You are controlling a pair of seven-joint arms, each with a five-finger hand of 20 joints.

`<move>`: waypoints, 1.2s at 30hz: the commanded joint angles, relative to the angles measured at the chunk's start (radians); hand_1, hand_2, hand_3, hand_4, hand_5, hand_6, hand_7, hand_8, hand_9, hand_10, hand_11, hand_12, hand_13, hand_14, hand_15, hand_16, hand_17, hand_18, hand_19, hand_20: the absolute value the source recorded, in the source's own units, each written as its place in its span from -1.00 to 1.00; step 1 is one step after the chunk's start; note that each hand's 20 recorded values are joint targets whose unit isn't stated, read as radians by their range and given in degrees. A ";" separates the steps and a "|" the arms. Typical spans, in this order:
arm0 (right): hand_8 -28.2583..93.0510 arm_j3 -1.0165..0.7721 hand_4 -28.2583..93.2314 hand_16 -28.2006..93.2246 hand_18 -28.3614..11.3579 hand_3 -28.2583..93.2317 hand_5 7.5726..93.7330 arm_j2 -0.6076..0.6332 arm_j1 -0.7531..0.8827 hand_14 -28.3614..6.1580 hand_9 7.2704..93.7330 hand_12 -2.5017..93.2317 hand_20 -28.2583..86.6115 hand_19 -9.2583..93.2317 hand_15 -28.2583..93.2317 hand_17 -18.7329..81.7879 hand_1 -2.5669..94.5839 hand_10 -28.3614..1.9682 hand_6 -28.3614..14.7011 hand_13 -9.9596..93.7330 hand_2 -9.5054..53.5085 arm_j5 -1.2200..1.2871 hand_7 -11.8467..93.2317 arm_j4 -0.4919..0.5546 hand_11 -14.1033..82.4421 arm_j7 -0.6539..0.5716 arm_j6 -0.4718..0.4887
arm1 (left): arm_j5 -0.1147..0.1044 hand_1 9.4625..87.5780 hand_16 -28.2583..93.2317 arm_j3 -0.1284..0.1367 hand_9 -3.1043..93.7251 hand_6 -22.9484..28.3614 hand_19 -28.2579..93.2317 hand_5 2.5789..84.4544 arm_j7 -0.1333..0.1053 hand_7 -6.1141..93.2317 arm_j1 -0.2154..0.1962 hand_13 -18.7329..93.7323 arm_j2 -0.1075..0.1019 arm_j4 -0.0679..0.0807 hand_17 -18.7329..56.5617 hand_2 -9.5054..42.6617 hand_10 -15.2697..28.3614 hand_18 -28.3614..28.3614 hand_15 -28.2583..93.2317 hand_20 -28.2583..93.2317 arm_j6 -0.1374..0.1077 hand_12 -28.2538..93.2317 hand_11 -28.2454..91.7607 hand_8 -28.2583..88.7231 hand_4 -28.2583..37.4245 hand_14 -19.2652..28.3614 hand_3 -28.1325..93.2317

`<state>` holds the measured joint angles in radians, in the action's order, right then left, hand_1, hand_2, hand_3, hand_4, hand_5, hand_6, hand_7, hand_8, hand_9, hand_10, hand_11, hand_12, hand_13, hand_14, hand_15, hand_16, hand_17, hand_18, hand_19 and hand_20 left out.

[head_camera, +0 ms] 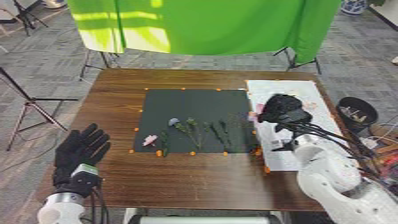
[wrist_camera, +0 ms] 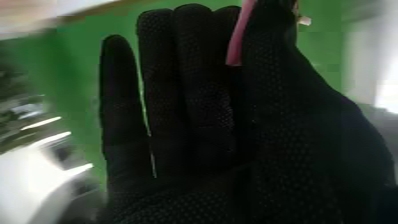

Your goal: Arrange flowers

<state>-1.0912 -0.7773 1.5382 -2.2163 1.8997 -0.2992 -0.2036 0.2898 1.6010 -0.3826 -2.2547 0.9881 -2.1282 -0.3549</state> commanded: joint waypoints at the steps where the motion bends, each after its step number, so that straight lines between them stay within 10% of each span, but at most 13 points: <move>1: -0.51 0.308 -1.00 -0.01 -0.33 0.64 0.70 -0.223 -0.394 0.31 0.86 -0.36 -0.04 0.02 -0.25 -0.06 0.21 0.33 0.46 0.52 -1.00 -0.119 -0.42 -0.078 -0.60 0.091 0.059 | 0.009 -0.46 -0.71 -0.011 -0.08 0.33 0.19 0.07 0.025 -0.47 0.013 -0.14 -0.004 0.000 -0.67 0.03 0.49 0.60 0.33 -0.37 -0.003 -0.34 0.06 -0.69 -1.00 0.59 0.63; 14: -0.52 0.488 -1.00 0.00 -0.30 0.64 0.68 -0.320 -0.524 0.34 0.83 -0.38 -0.03 0.06 -0.26 -0.05 0.21 0.37 0.48 0.51 -0.99 -0.197 -0.42 -0.302 -0.61 0.111 0.067 | 0.045 -0.46 -0.71 -0.071 -0.08 0.33 0.18 0.07 0.052 -0.47 0.100 -0.14 -0.005 0.025 -0.67 0.02 0.49 0.60 0.33 -0.37 0.014 -0.34 0.06 -0.69 -1.00 0.59 0.63; 36: -0.55 0.570 -1.00 -0.07 -0.36 0.65 0.54 -0.237 -0.526 0.25 0.62 -0.53 -0.05 0.07 -0.24 -0.11 0.17 0.32 0.47 0.46 -0.97 -0.366 -0.44 -0.291 -0.57 0.094 0.078 | 0.035 -0.46 -0.70 -0.046 -0.08 0.33 0.18 0.07 0.057 -0.47 0.073 -0.13 -0.006 0.021 -0.67 0.02 0.50 0.60 0.34 -0.37 -0.003 -0.34 0.06 -0.69 -1.00 0.60 0.63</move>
<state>-0.5374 -1.0213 0.9959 -2.5420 1.5968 -0.2065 -0.1608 0.3277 1.5500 -0.3407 -2.1702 0.9804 -2.1054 -0.3548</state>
